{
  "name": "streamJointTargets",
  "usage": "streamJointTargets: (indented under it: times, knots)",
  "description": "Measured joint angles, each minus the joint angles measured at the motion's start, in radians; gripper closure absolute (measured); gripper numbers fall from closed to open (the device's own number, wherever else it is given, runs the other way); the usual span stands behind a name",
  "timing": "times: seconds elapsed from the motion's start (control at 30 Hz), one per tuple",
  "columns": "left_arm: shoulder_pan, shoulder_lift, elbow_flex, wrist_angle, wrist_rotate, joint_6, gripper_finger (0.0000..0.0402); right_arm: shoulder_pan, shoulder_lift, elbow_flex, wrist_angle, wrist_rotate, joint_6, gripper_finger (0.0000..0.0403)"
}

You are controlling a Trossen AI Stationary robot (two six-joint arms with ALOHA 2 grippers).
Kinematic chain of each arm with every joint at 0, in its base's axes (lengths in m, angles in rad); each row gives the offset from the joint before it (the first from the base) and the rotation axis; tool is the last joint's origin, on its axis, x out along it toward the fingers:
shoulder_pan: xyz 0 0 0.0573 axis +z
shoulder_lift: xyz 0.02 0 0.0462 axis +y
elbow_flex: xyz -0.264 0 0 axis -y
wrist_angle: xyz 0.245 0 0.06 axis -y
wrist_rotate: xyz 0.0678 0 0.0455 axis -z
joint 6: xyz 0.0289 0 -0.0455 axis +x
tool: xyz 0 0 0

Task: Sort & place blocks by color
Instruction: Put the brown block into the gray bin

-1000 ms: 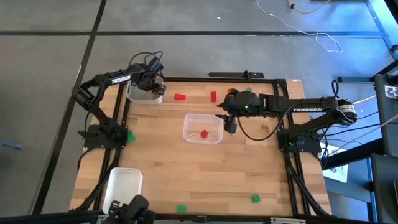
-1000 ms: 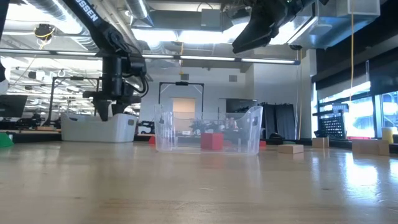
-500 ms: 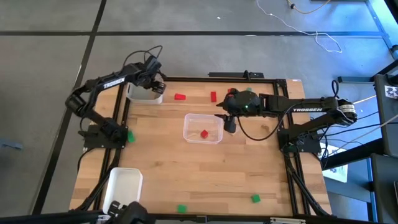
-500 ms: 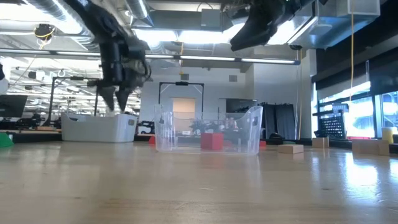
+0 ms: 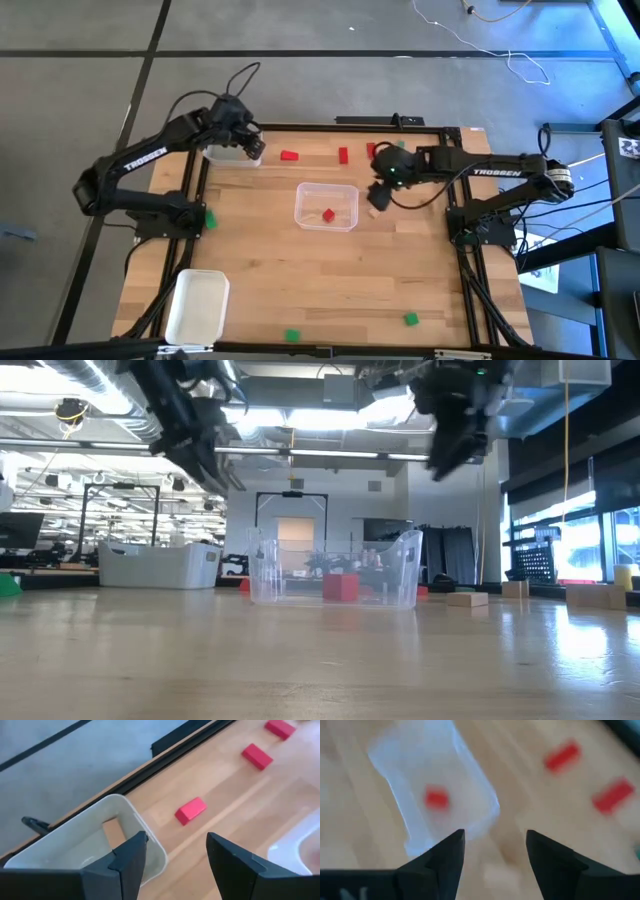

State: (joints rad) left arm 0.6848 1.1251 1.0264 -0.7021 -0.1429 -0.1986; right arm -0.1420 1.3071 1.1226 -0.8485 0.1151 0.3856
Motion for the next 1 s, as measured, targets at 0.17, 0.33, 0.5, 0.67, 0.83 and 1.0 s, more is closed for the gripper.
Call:
streamJointTargets:
  times: [0.17, 0.33, 0.5, 0.67, 0.83, 1.0]
  knots:
    - [-0.021, -0.002, 0.000, -0.001, 0.000, 0.000, 0.0203, 0.002, 0.000, 0.024, -0.148, -0.086, -0.286, 0.0192]
    - [-0.038, -0.002, 0.000, -0.002, 0.051, 0.004, 0.0203, 0.005, 0.007, -0.002, -0.165, -0.126, -0.634, 0.0192]
    - [-0.080, -0.011, 0.000, -0.005, 0.174, 0.056, 0.0203, 0.004, 0.016, -0.046, -0.149, -0.126, -0.822, 0.0192]
    - [-0.130, -0.021, 0.001, -0.004, 0.195, 0.075, 0.0203, 0.004, 0.033, -0.124, -0.086, -0.144, -0.907, 0.0192]
    - [-0.165, -0.021, 0.001, -0.003, 0.198, 0.075, 0.0203, 0.004, 0.041, -0.229, 0.092, -0.145, -0.949, 0.0192]
    - [-0.179, -0.022, 0.001, -0.003, 0.198, 0.073, 0.0203, 0.002, 0.053, -0.336, 0.218, -0.144, -1.000, 0.0192]
